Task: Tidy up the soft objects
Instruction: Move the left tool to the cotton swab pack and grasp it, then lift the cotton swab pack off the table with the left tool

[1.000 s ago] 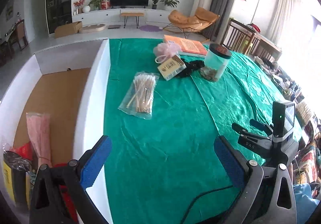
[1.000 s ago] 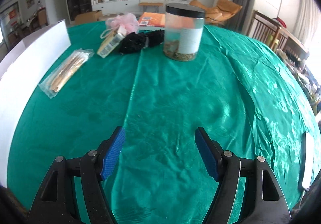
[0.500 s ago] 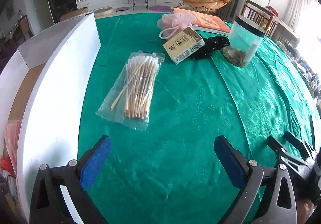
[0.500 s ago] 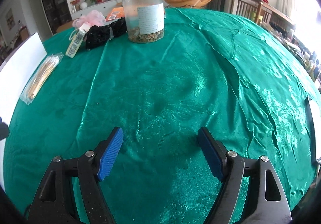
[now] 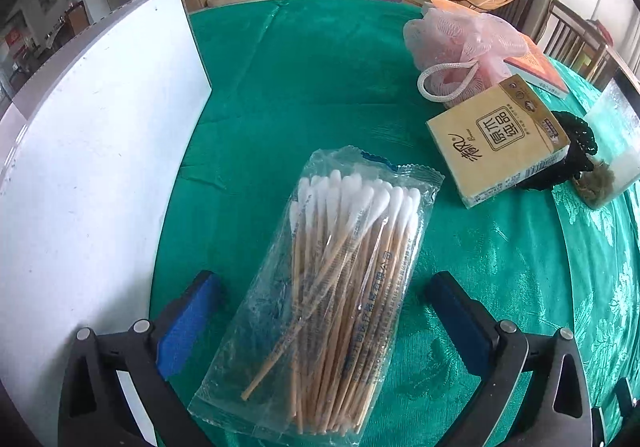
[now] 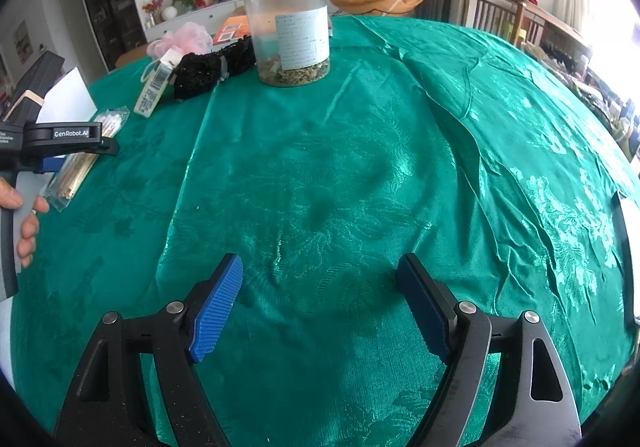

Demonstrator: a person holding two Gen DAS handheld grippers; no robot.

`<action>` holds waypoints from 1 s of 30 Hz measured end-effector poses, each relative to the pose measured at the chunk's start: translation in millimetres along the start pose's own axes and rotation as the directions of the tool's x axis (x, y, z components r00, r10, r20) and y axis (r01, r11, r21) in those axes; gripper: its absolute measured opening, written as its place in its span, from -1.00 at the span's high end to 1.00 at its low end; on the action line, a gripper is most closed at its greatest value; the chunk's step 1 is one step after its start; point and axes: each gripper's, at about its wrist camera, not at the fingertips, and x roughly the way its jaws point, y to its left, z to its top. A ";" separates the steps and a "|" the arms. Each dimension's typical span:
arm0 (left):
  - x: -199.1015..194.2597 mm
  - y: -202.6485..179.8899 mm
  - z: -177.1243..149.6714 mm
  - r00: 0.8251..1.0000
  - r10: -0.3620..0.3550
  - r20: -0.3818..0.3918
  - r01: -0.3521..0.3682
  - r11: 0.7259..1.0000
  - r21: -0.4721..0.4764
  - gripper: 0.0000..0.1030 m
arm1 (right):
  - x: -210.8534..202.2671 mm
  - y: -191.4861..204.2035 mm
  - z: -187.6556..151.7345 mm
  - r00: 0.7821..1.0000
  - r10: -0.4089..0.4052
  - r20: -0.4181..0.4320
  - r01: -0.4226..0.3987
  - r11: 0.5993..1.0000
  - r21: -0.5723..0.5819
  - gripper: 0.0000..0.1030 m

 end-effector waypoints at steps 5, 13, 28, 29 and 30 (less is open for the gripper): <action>-0.7 4.5 -4.6 1.000 -0.014 0.026 0.013 1.000 0.022 -1.00 | -0.4 -1.0 0.0 1.000 0.006 0.002 -0.006 1.000 0.006 -0.62; -24.6 7.3 -23.0 0.996 -0.009 0.085 0.008 1.000 0.007 0.05 | -1.3 -2.7 0.7 1.000 0.018 0.005 -0.018 1.000 0.016 -0.62; -82.1 -11.7 -132.5 0.997 -0.025 0.073 0.018 0.995 0.094 -0.30 | -1.4 -3.5 1.0 1.000 0.023 0.007 -0.023 1.000 0.021 -0.62; -81.0 -12.9 -134.6 0.997 -0.022 0.068 0.015 0.994 0.106 -0.74 | -1.4 -3.5 1.0 1.000 0.023 0.007 -0.023 1.000 0.021 -0.62; -78.5 -14.0 -135.5 0.998 -0.013 0.065 0.005 0.994 0.111 -0.84 | -1.5 -3.5 1.0 1.000 0.023 0.007 -0.023 1.000 0.021 -0.62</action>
